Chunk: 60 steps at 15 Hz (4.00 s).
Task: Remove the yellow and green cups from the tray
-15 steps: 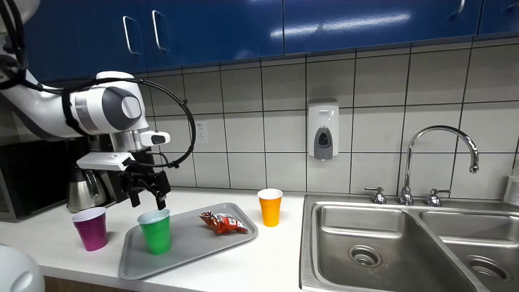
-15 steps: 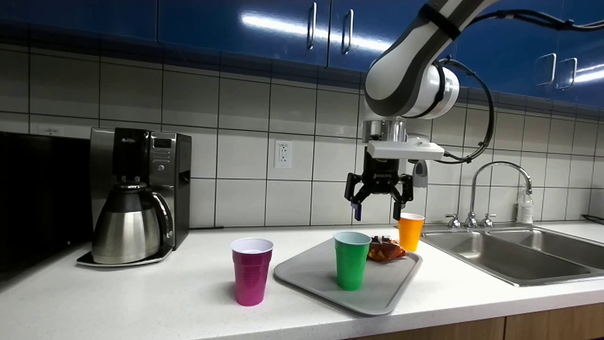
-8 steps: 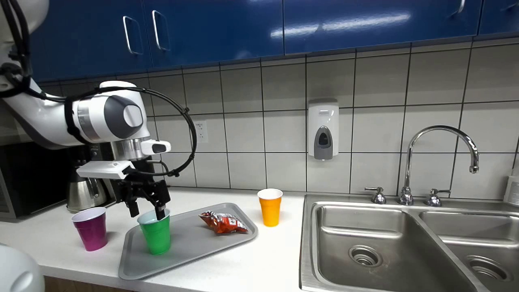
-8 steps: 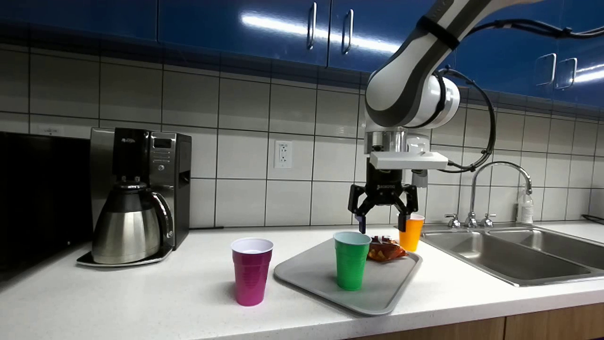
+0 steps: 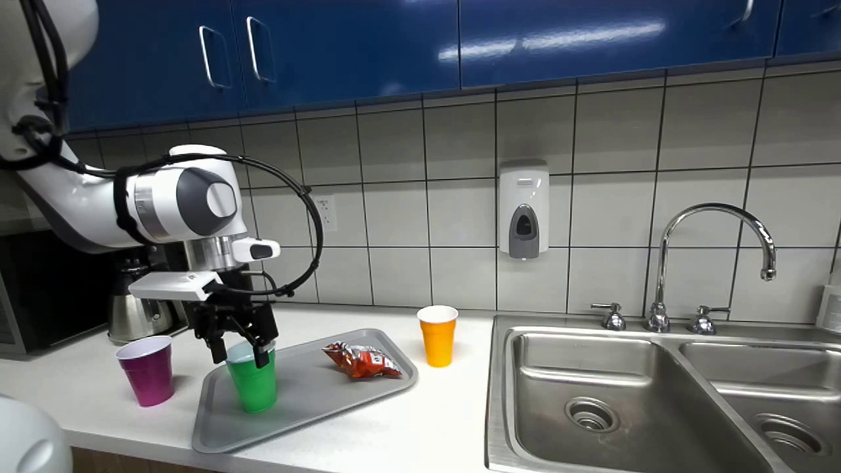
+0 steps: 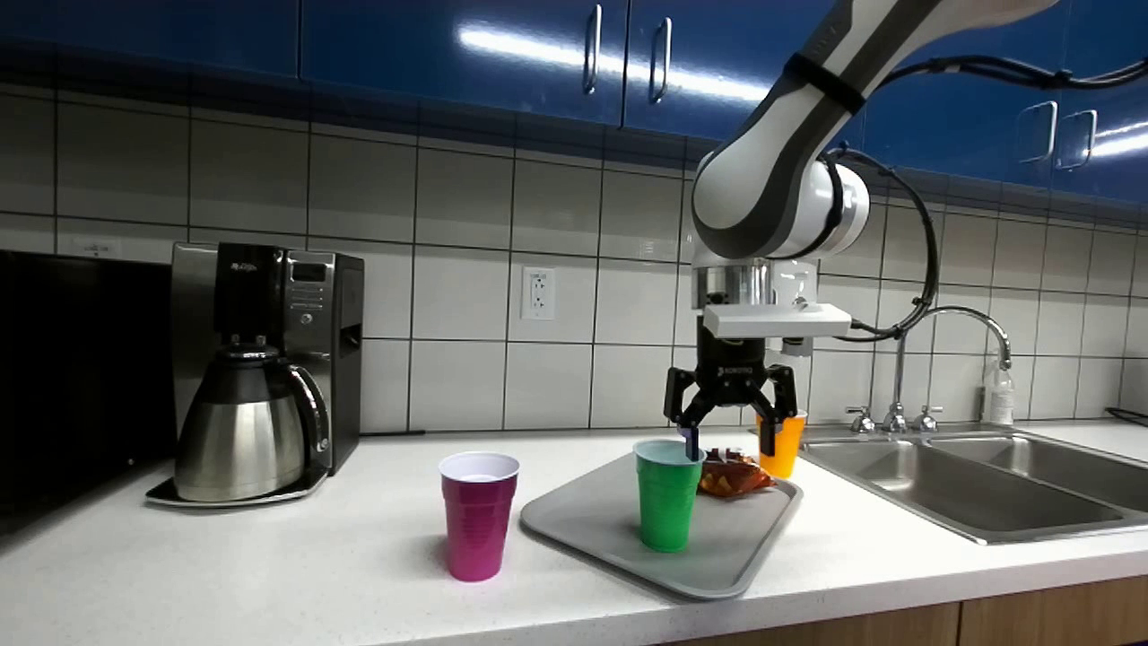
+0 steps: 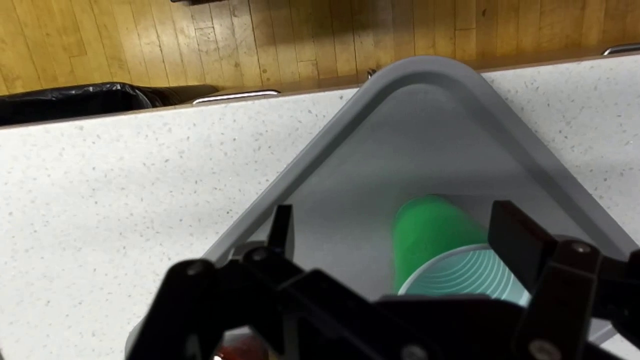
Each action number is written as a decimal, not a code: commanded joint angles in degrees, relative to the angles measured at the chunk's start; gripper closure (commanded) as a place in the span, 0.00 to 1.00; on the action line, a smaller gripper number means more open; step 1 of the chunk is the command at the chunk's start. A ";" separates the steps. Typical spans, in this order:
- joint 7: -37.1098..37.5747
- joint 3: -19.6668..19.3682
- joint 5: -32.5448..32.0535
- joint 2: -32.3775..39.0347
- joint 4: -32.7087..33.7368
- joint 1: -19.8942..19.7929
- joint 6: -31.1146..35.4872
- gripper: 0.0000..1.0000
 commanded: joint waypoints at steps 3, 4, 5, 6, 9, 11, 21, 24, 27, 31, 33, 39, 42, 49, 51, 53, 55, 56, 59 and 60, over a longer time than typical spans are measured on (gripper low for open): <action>1.34 -0.81 -2.67 3.18 2.85 -0.24 1.56 0.00; 1.38 -1.01 -2.90 3.60 3.27 -0.24 1.94 0.00; 1.43 -1.19 -3.20 4.13 3.78 -0.24 2.24 0.00; 1.48 -1.32 -3.43 4.66 4.21 -0.17 2.52 0.00; 1.86 -1.79 -4.25 6.97 5.50 -0.06 3.26 0.00; 2.10 -2.22 -4.74 8.71 6.26 0.05 3.68 0.00; 1.98 -4.18 -4.64 14.27 8.92 1.10 5.81 0.28; 1.91 -4.49 -4.59 14.89 9.30 1.36 6.15 0.51; 1.79 -4.76 -4.46 15.26 9.41 1.66 6.45 0.73; 1.71 -4.89 -4.22 15.38 9.32 1.91 6.82 1.00; 1.77 -4.91 -4.18 15.28 9.34 2.02 6.94 1.00; 1.93 -4.81 -3.76 14.08 9.42 2.17 6.91 0.99; 2.08 -4.81 -3.49 13.12 9.40 2.13 6.94 0.99; 2.85 -5.42 -3.40 9.46 8.22 1.37 6.70 0.99; 2.86 -5.80 -3.26 8.23 7.65 1.02 6.76 0.99; 2.72 -6.27 -2.99 7.02 6.95 0.66 6.76 0.99; 2.51 -6.83 -2.86 5.81 6.09 0.20 6.85 0.99; 2.50 -7.11 -2.90 5.23 5.70 -0.03 6.84 0.99; 2.02 -8.06 -2.59 2.91 4.01 -1.08 6.90 0.99; 2.21 -8.20 -2.64 1.66 3.42 -1.38 6.41 0.99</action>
